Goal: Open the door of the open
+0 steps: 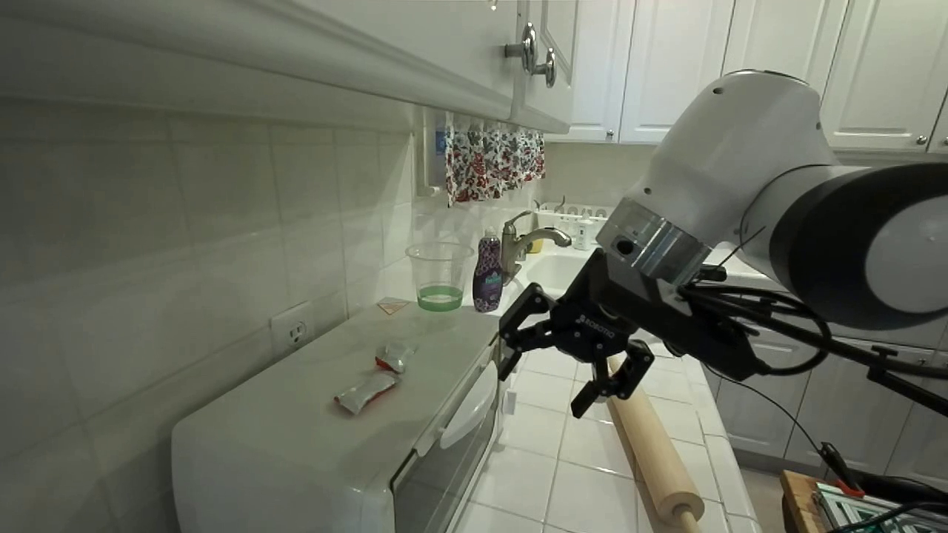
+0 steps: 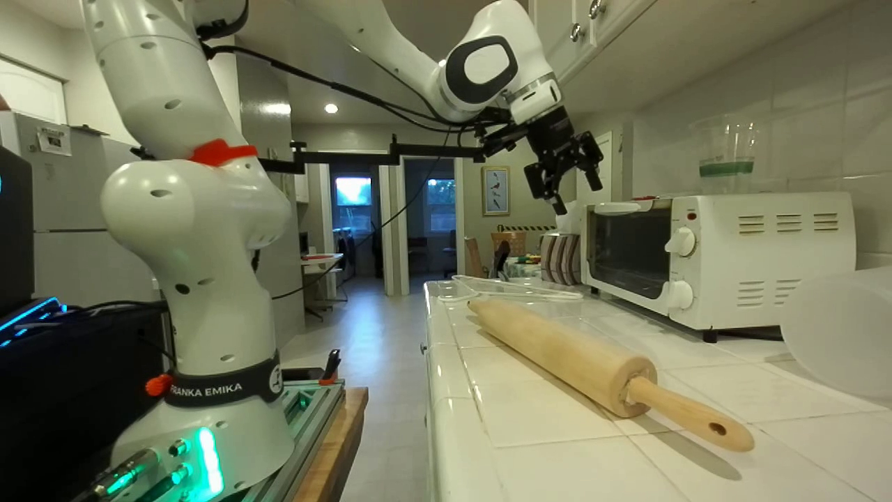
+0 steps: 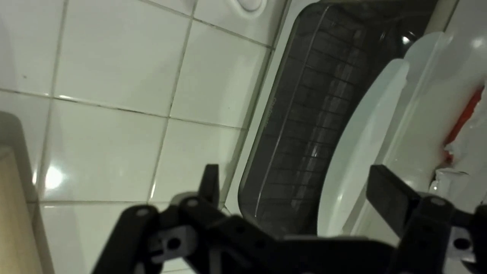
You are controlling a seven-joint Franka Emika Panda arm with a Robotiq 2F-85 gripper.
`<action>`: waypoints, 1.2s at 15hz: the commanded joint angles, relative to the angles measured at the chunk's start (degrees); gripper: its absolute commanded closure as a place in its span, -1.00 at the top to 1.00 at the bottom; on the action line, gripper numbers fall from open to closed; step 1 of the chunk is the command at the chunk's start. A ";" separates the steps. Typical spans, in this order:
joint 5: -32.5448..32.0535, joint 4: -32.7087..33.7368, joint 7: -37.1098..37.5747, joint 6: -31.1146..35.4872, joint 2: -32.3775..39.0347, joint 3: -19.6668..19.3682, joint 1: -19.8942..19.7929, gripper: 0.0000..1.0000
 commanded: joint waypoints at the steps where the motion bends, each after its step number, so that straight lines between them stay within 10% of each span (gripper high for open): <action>1: -2.61 2.00 7.44 3.44 2.92 -0.02 0.09 1.00; 12: -5.93 3.99 12.71 6.81 7.94 -1.36 0.48 1.00; 18: -6.58 5.01 13.46 7.65 9.57 -1.89 1.04 0.53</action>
